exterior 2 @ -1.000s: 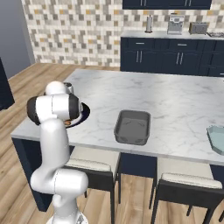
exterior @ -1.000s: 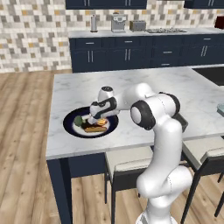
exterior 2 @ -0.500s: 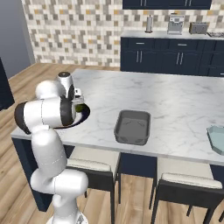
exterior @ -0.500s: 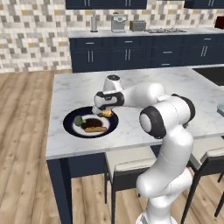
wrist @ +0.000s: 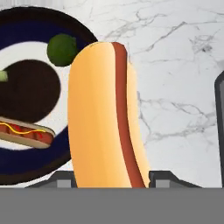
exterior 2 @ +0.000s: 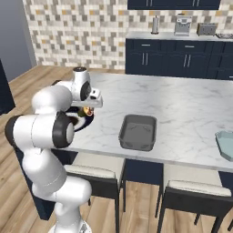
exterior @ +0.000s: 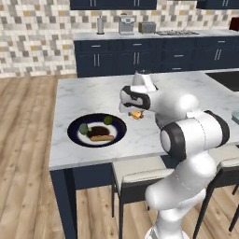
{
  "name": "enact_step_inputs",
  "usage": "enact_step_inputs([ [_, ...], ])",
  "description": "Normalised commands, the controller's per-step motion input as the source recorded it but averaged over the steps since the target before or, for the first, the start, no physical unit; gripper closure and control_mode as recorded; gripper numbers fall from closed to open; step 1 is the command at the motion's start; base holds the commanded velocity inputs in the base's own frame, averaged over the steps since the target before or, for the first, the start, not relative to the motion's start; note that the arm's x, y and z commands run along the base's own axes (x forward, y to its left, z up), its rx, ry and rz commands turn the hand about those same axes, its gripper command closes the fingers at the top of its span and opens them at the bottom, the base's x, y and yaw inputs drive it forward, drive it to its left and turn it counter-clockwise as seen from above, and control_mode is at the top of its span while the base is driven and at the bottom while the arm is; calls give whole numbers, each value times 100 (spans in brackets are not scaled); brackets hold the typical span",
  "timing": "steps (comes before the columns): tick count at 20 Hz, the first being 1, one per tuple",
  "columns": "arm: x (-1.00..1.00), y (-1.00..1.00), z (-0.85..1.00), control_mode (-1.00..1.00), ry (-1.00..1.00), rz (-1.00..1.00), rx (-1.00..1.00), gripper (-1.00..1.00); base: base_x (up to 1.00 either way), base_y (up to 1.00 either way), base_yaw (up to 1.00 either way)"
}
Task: Place one cooked food and one vegetable from the large plate to each tupperware container.
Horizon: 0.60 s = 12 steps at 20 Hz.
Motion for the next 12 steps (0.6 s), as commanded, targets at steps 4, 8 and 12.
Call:
enact_step_inputs([
  [4, -51, -93, 11, -100, -20, -30, 4, 100, 0, 0, 0],
  [8, -66, -92, 28, -100, -9, -26, 8, 100, 0, 0, 0],
  [12, -51, -71, 27, -100, -1, -6, 7, 100, 0, 0, 0],
])
